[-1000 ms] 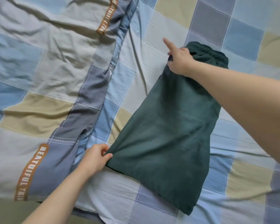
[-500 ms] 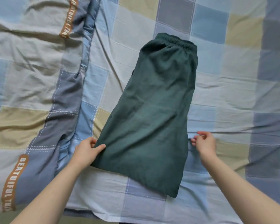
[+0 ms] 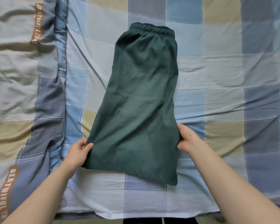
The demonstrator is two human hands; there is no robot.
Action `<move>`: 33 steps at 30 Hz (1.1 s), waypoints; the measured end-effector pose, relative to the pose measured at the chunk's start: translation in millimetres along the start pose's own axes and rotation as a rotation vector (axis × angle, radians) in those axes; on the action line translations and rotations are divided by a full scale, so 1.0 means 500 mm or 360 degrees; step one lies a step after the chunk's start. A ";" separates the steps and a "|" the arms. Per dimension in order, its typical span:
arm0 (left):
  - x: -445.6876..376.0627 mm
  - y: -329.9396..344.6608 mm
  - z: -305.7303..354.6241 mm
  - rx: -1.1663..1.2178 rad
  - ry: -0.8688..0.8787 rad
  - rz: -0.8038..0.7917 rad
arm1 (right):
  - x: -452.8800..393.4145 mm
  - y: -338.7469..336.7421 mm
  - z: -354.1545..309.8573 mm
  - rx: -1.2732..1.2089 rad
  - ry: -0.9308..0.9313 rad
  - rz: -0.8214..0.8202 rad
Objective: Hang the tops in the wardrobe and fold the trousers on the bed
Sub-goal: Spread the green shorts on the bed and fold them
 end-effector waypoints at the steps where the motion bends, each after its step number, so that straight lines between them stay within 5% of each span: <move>1: 0.006 0.003 0.000 0.0008 0.0014 -0.0001 | 0.003 -0.034 -0.015 0.0019 -0.0301 0.0232; 4: 0.025 0.017 0.005 0.0109 0.0033 -0.0096 | 0.071 -0.137 -0.082 0.0456 -0.1249 0.1120; 6: 0.051 0.052 0.000 0.0248 -0.0023 -0.0240 | 0.083 -0.188 -0.105 0.0468 -0.1461 0.1300; 8: 0.071 0.080 -0.005 0.0318 -0.0056 -0.0227 | 0.041 -0.230 -0.108 0.0122 -0.1278 0.1165; 10: 0.082 0.089 -0.010 0.0371 -0.0077 -0.0109 | -0.011 -0.234 -0.073 -0.0317 -0.0799 0.0761; 13: 0.095 0.093 -0.022 0.0463 -0.0150 -0.0015 | -0.044 -0.226 0.009 -0.0081 -0.0480 0.0445; 16: 0.106 0.095 -0.029 0.0444 -0.0178 -0.0019 | -0.025 -0.205 0.093 0.0532 -0.0546 0.0271; 19: 0.122 0.100 -0.032 0.0567 -0.0217 -0.0053 | -0.006 -0.200 0.128 0.0745 -0.0671 0.0098; 24: 0.163 0.131 -0.049 0.0860 -0.0328 -0.0332 | 0.063 -0.265 0.135 0.0860 -0.1285 0.0446; 26: 0.172 0.145 -0.059 0.0597 -0.0345 -0.0280 | 0.045 -0.299 0.159 0.1043 -0.1198 0.0490; 30: 0.191 0.170 -0.028 -0.0564 -0.0246 0.0216 | -0.024 -0.373 0.206 0.1808 -0.0545 0.0531; 33: 0.240 0.230 0.072 -0.1200 -0.0038 0.0507 | -0.032 -0.390 0.161 0.1997 -0.0516 0.0724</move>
Point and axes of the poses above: each hand's wrist, its own x-axis away from the middle knuckle, its own y-axis out of the palm, z = x × y, the point moved 6 cm from there along -x, towards the middle knuckle, and after that the axes turned 5 degrees about y, right-handed, at the moved point
